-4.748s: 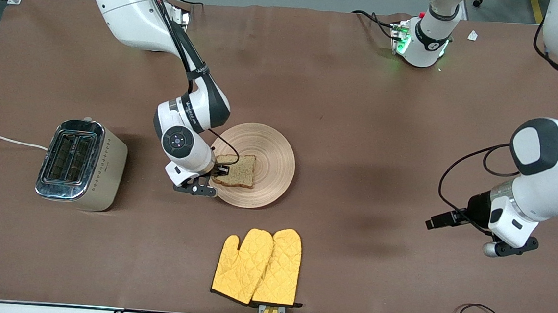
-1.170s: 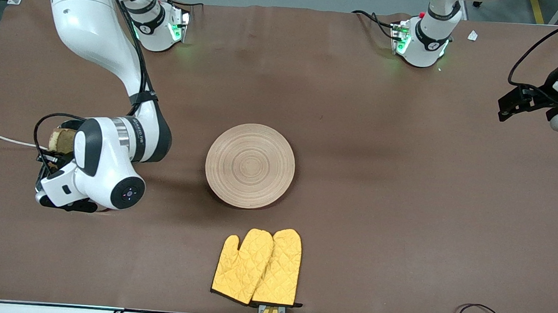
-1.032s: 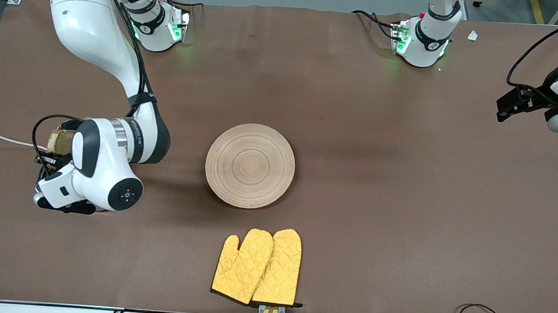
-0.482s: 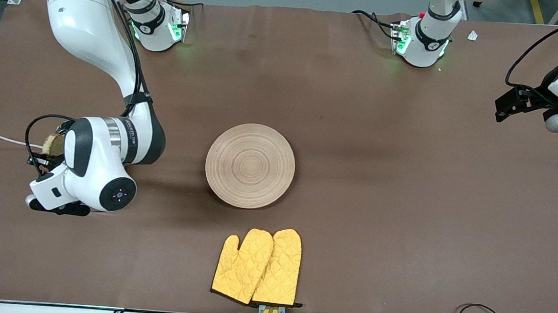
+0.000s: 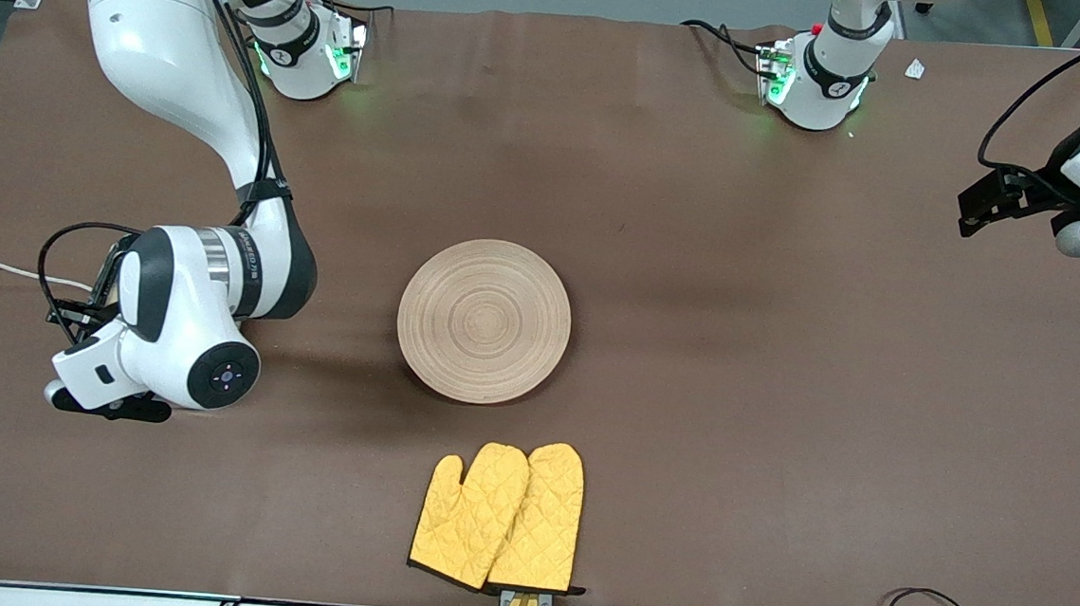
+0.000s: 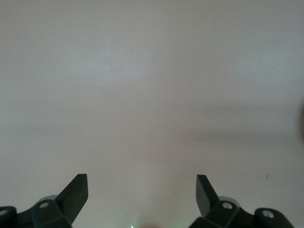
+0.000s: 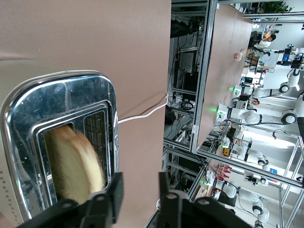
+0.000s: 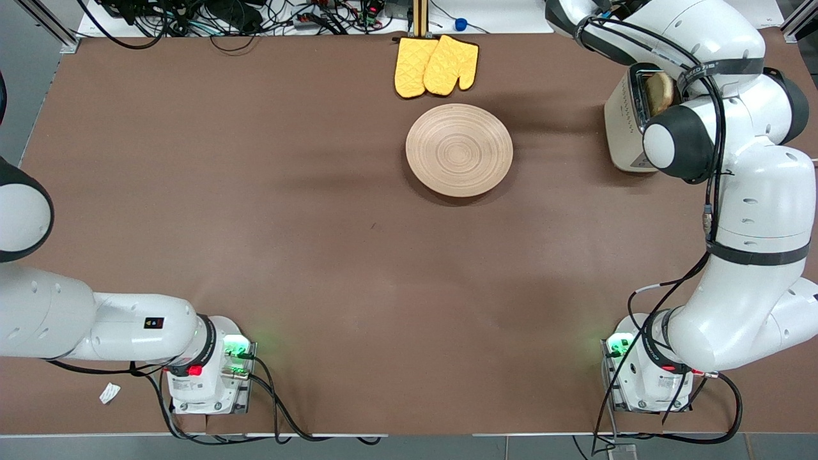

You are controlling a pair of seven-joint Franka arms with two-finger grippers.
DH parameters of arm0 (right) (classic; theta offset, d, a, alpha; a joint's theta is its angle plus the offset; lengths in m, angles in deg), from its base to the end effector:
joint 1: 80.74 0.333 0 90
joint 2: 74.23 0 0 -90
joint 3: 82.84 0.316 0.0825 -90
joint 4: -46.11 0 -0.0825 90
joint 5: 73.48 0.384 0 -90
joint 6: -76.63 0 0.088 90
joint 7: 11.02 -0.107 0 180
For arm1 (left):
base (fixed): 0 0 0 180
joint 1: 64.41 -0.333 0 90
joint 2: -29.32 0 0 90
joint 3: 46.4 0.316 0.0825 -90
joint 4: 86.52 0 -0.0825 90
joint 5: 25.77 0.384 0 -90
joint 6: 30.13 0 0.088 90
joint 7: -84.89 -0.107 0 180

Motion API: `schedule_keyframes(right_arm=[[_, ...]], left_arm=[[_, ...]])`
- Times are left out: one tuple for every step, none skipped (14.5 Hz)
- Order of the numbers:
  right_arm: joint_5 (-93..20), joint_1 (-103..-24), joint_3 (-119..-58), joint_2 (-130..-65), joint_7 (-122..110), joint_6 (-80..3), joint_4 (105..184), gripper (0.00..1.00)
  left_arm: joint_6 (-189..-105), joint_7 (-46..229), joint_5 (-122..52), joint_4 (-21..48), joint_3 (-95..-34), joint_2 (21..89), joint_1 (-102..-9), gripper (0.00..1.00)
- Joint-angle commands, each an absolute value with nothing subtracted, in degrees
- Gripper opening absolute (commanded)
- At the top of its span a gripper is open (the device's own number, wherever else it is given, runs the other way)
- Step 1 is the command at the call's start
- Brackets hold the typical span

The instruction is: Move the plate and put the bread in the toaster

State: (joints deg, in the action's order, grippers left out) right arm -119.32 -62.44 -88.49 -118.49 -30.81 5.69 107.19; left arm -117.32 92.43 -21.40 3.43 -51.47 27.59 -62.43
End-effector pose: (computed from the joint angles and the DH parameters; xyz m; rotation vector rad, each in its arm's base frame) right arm 0.6949 0.0840 0.3877 2.1083 -0.1568 -0.3321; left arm 0.5371 -0.0587 0.6375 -3.0610 -0.0179 0.0121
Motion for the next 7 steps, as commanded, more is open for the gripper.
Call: schedule_keyframes(right_arm=[[-118.6, -62.7, -87.6, -118.6, -31.2, 6.1, 106.1, 1.0], [-117.4, -62.9, -87.5, -118.4, -31.1, 6.2, 106.0, 1.0], [-113.9, -63.2, -87.6, -117.0, -31.1, 6.2, 106.0, 1.0], [-111.1, -63.1, -88.0, -115.4, -31.2, 6.3, 106.0, 1.0], [-110.1, -62.7, -87.9, -114.3, -31.2, 6.4, 106.0, 1.0], [-108.4, -62.7, -87.6, -112.5, -31.4, 6.2, 106.1, 1.0], [-103.4, -63.2, -87.9, -109.4, -31.5, 5.8, 106.1, 1.0]], left_arm=[[-117.4, 91.7, -21.9, 2.2, -51.3, 28.1, -62.2, 1.0], [-117.4, 91.6, -21.8, 2.2, -51.3, 28.1, -62.2, 1.0], [-117.4, 91.5, -21.8, 2.2, -51.3, 28.1, -62.2, 1.0], [-117.4, 91.5, -21.8, 2.2, -51.3, 28.1, -62.2, 1.0], [-117.4, 91.5, -21.8, 2.2, -51.3, 28.1, -62.1, 1.0], [-117.4, 91.4, -21.7, 2.2, -51.3, 28.2, -62.1, 1.0], [-117.4, 91.4, -21.7, 2.1, -51.3, 28.2, -62.1, 1.0]])
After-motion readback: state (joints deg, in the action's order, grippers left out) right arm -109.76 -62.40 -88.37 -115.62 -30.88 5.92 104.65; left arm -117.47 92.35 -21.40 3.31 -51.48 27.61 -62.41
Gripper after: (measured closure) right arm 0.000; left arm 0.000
